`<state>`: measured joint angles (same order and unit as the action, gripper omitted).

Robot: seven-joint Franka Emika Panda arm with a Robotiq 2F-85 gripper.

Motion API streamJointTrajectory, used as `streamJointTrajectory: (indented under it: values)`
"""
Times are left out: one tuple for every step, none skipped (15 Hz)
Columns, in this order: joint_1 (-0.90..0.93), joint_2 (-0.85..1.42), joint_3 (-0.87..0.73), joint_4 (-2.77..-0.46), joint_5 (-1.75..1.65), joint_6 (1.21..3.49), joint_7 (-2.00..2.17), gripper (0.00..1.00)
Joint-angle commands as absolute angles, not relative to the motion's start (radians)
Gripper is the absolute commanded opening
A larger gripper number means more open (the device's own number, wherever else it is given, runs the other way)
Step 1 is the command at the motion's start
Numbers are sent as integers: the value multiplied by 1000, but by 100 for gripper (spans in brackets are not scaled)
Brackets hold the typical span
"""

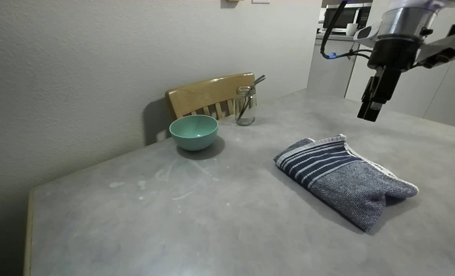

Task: Unfold the towel once, fold the towel once, flip it over, unfold the towel once

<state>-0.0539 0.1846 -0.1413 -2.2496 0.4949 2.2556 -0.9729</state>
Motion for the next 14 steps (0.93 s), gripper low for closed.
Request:
streamJointTrajectory:
  values:
    - [-106,206,-93,-2231,505,2254,-993,100]
    - [-113,223,-90,-2218,512,2252,-1004,100]
    - [-115,229,-89,-2212,512,2249,-1005,100]
    - [-115,230,-88,-2209,513,2245,-1006,100]
    - [-107,247,-89,-2200,479,2254,-980,100]
    - [-104,263,-89,-2192,446,2269,-948,100]
    - [-105,282,-87,-2179,415,2282,-932,100]
    - [-104,297,-88,-2169,370,2295,-905,100]
    - [-98,314,-96,-2158,306,2313,-855,100]
    - [-103,332,-95,-2145,276,2333,-831,100]
    - [-109,350,-92,-2128,248,2344,-805,100]
    - [-117,366,-84,-2112,234,2351,-794,100]
    - [-123,383,-78,-2097,219,2356,-788,100]
    - [-126,398,-73,-2080,202,2349,-785,100]
